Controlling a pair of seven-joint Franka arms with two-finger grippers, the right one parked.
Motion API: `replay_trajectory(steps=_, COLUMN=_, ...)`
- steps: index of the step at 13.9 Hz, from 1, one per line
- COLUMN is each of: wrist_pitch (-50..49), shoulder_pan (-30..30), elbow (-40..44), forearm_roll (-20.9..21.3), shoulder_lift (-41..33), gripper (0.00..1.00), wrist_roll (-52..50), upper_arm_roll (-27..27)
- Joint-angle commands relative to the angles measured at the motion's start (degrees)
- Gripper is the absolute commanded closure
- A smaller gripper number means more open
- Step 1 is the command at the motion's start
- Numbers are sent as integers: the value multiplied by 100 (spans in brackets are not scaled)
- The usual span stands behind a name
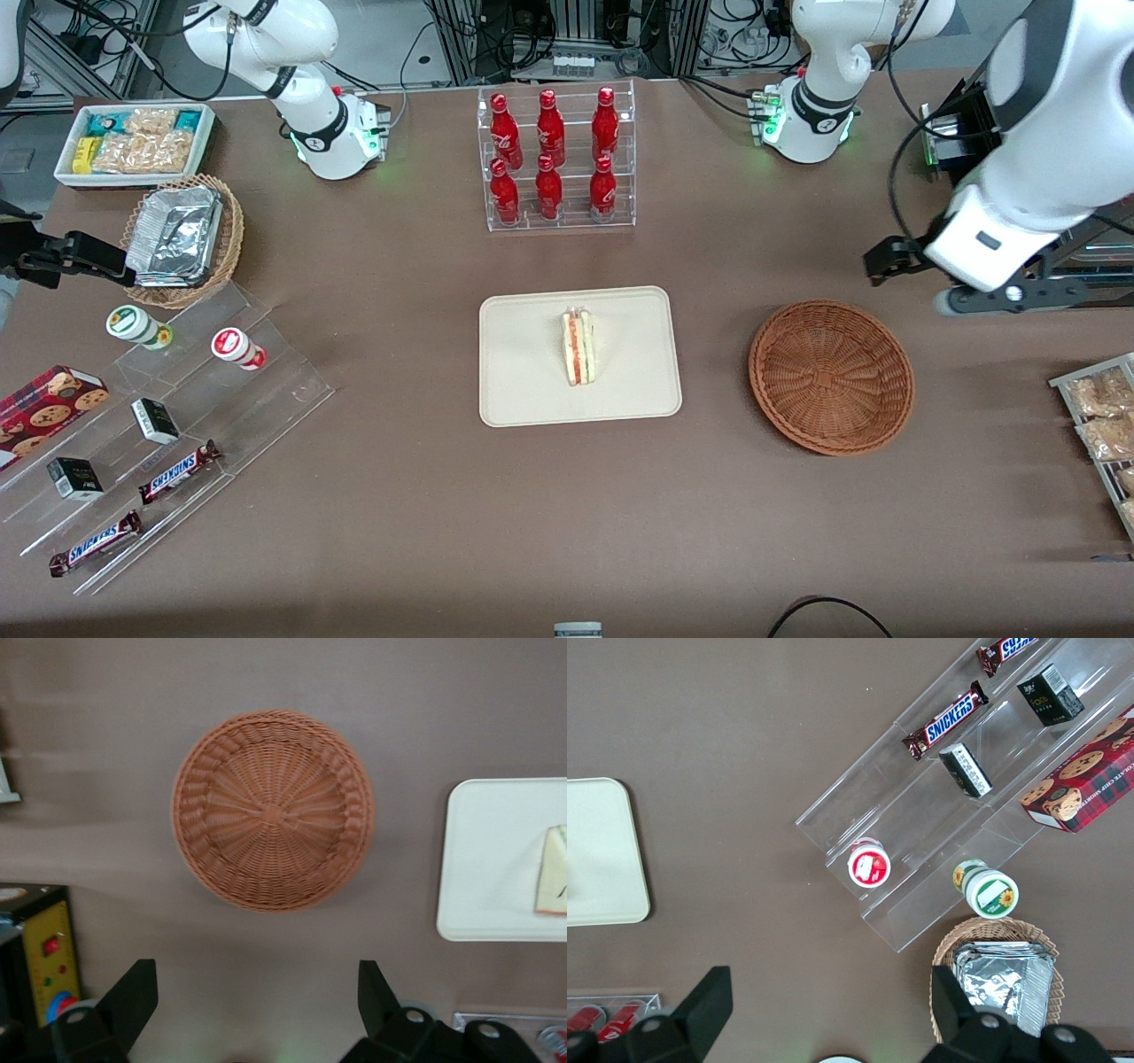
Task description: Place sandwich from basket to tray
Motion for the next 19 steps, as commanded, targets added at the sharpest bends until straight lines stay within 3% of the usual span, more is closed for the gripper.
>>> replay_trajectory(steps=1, wrist_pitch=-28, shoulder_pan=-63, elbow=-154, forearm_roll=-98, shoulder_lift=-170, gripper=0, wrist_roll=461, upper_arm_roll=282)
replay_trajectory(steps=19, wrist_pitch=-194, shoulder_pan=95, elbow=-40, forearm_roll=-89, shoulder_lift=-495, gripper=0, wrist_roll=928, upper_arm_roll=467)
